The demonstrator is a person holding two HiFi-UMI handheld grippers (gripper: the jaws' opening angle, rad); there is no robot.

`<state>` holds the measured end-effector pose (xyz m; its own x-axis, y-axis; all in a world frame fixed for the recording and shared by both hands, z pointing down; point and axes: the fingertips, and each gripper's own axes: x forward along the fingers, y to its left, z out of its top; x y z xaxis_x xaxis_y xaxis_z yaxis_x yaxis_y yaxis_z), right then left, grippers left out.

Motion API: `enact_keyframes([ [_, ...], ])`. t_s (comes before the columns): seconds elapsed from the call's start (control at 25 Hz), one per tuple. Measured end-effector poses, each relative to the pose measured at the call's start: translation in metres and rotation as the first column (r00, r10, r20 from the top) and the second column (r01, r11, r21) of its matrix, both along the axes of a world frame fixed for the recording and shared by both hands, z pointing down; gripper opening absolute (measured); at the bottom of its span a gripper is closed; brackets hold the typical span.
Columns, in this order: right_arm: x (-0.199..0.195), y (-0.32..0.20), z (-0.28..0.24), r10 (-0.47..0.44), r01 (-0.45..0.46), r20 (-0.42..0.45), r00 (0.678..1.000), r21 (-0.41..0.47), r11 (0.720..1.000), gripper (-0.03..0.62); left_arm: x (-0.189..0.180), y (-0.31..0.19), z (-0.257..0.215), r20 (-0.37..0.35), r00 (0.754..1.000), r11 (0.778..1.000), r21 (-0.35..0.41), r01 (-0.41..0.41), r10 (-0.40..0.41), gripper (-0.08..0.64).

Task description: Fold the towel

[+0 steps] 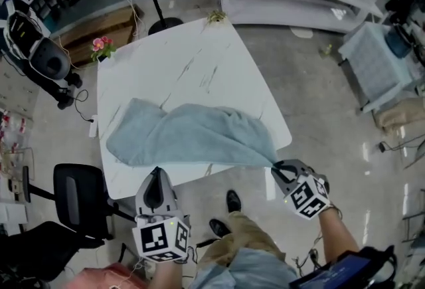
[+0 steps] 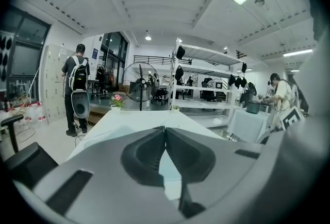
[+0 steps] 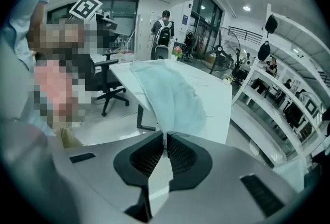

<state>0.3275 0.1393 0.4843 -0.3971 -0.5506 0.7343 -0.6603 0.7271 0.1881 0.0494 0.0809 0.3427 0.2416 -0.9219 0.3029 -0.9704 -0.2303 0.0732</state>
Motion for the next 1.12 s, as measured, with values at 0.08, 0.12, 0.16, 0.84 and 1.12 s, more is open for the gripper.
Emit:
enact_keyframes([
  [0.08, -0.003, 0.017, 0.006, 0.010, -0.010, 0.011, 1.000, -0.018, 1.000, 0.040, 0.001, 0.013, 0.003, -0.002, 1.000, 1.000, -0.005, -0.014, 0.014, 0.008],
  [0.12, -0.006, 0.024, 0.011, 0.019, -0.019, 0.022, 1.000, -0.030, 0.999, 0.040, 0.001, 0.019, 0.005, -0.001, 1.000, 1.000, -0.010, -0.020, 0.020, 0.008],
  [0.16, -0.008, 0.031, 0.018, 0.028, -0.027, 0.031, 0.999, -0.043, 0.999, 0.041, 0.000, 0.025, 0.007, 0.000, 1.000, 1.000, -0.016, -0.024, 0.024, 0.009],
  [0.84, -0.059, -0.009, -0.046, 0.076, -0.094, 0.270, 0.960, 0.055, 0.994, 0.126, -0.013, 0.020, -0.028, 0.009, 0.997, 0.995, 0.063, -0.077, 0.077, 0.009],
  [1.12, -0.062, -0.088, -0.054, 0.035, -0.051, 0.303, 0.952, 0.046, 0.998, 0.172, 0.019, -0.040, -0.027, 0.037, 0.993, 0.991, 0.058, -0.117, 0.115, 0.009],
])
